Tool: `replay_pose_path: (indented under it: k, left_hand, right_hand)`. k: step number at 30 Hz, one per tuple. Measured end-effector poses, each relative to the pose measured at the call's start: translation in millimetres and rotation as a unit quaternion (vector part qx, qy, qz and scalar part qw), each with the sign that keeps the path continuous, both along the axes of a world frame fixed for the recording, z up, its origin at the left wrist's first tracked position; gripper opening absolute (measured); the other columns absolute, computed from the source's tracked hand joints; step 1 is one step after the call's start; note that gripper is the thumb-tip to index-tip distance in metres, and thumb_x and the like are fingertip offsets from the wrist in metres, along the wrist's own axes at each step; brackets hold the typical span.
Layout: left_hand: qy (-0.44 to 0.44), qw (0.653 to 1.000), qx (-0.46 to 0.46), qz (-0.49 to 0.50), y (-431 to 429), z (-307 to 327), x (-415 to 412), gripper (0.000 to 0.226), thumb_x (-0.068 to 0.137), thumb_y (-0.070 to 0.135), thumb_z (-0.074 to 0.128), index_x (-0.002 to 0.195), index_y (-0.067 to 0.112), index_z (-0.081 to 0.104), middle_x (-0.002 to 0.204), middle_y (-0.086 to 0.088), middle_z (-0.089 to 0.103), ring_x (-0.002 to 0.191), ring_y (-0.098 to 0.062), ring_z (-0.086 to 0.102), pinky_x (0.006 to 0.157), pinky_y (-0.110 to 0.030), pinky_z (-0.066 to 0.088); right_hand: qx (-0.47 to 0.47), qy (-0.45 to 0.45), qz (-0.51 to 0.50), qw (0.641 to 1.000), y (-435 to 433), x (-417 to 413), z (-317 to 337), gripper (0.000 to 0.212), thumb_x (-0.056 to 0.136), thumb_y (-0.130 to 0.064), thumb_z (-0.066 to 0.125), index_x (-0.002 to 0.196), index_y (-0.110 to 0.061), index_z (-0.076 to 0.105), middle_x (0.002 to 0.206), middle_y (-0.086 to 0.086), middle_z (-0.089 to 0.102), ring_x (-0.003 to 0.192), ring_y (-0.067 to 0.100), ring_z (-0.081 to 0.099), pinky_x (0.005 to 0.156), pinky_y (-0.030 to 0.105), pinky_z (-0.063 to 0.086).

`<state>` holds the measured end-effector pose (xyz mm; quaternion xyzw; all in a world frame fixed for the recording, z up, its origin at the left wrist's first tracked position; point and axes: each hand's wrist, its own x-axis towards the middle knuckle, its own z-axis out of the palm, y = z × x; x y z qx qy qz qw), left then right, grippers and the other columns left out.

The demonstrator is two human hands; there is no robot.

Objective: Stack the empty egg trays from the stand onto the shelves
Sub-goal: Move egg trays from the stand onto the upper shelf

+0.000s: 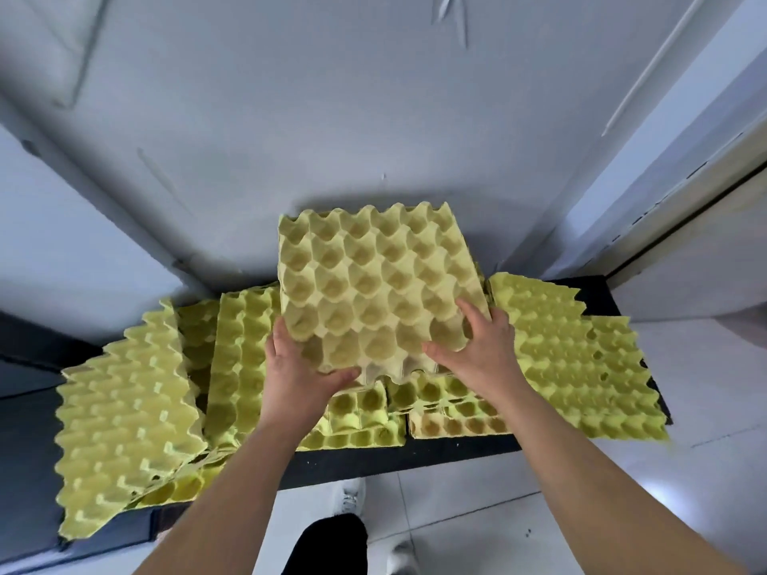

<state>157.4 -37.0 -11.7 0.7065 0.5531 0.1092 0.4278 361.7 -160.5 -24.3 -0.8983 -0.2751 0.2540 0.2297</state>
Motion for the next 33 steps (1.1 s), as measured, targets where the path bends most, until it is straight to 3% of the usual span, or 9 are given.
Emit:
replay_pose_path:
  k: [5,10,14,18,20,26,33]
  left_hand:
    - [-0.068,0.994,0.044,0.075,-27,51,-48,0.126,0.051,0.04,0.092,0.15,0.023,0.016,0.149,0.0,0.032,0.135,-0.018,0.035,0.107,-0.039,0.036]
    - [-0.11,0.978,0.105,0.143,-50,115,-106,0.117,0.041,0.055,0.09,0.139,0.027,0.032,0.132,0.006,0.048,0.12,-0.016,0.05,0.097,-0.045,0.047]
    - [-0.148,0.955,0.169,0.194,-63,169,-159,0.092,0.049,0.039,0.093,0.124,0.033,0.039,0.121,0.012,0.05,0.108,-0.008,0.052,0.084,-0.03,0.046]
    - [-0.187,0.927,0.221,0.24,-72,217,-218,0.088,0.05,0.033,0.094,0.116,0.042,0.036,0.119,0.017,0.051,0.094,0.016,0.05,0.069,-0.011,0.038]
    - [-0.189,0.914,0.252,0.256,-75,240,-251,0.089,0.051,0.032,0.093,0.117,0.042,0.034,0.119,0.017,0.049,0.089,0.02,0.047,0.065,-0.007,0.036]
    - [-0.194,0.874,0.33,0.3,-73,292,-364,0.101,0.05,0.04,0.092,0.133,0.033,0.034,0.127,0.015,0.048,0.105,0.0,0.05,0.075,-0.01,0.036]
    - [-0.185,0.849,0.363,0.337,-51,329,-522,0.106,0.048,0.046,0.092,0.136,0.032,0.034,0.129,0.014,0.05,0.115,-0.008,0.051,0.094,-0.029,0.042]
  right_hand:
    - [0.044,-0.046,0.08,0.995,-1,-29,63,0.095,0.064,-0.078,0.058,0.145,-0.041,0.023,0.155,0.016,0.007,0.143,0.036,0.006,0.113,0.057,0.018]
    - [0.091,-0.09,0.151,0.98,4,-75,132,0.094,0.066,-0.078,0.055,0.145,-0.039,0.023,0.154,0.016,0.012,0.143,0.035,0.01,0.114,0.056,0.017]
    - [0.145,-0.101,0.202,0.963,15,-123,181,0.092,0.068,-0.077,0.054,0.145,-0.037,0.025,0.15,0.017,0.016,0.14,0.034,0.016,0.112,0.054,0.022]
    - [0.212,-0.092,0.248,0.941,31,-178,226,0.091,0.068,-0.077,0.055,0.144,-0.037,0.026,0.148,0.017,0.018,0.139,0.033,0.016,0.111,0.052,0.025]
    - [0.245,-0.1,0.268,0.926,40,-209,247,0.089,0.068,-0.077,0.055,0.143,-0.037,0.028,0.146,0.017,0.021,0.137,0.032,0.018,0.11,0.051,0.027]
    - [0.334,-0.122,0.316,0.88,73,-321,307,0.085,0.067,-0.075,0.057,0.14,-0.035,0.035,0.138,0.018,0.033,0.131,0.031,0.028,0.107,0.048,0.033]
    - [0.37,-0.112,0.349,0.854,115,-480,351,0.086,0.067,-0.073,0.059,0.141,-0.034,0.035,0.137,0.017,0.034,0.131,0.03,0.028,0.109,0.045,0.029]
